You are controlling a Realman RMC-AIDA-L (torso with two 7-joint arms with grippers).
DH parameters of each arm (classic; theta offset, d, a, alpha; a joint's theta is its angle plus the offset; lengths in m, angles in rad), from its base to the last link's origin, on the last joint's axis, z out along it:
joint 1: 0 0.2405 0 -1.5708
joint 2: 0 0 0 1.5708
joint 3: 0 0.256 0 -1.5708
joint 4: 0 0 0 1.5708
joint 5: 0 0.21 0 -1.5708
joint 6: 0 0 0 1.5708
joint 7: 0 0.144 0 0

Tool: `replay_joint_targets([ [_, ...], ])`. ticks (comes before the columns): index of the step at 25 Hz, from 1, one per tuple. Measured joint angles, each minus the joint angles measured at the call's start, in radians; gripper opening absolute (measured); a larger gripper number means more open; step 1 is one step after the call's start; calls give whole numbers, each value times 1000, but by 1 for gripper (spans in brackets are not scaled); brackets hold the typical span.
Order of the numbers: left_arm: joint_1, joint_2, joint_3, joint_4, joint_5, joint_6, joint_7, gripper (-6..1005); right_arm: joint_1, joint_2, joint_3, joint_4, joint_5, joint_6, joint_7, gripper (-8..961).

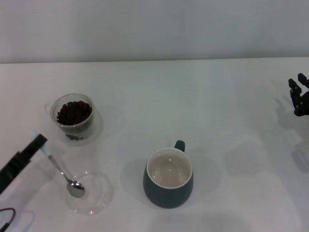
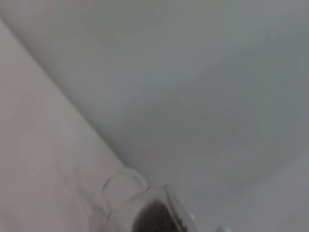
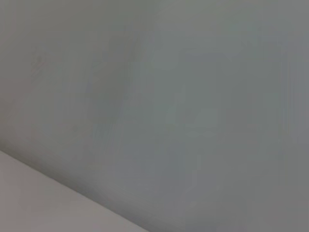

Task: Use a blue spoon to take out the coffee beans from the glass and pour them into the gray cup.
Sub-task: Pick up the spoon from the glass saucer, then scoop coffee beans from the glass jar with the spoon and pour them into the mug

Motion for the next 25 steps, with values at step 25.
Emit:
replay_joint_targets([
  [25, -24, 139, -19, 250, -79, 37, -82, 124, 7, 9, 5, -6, -5, -10, -28, 254],
])
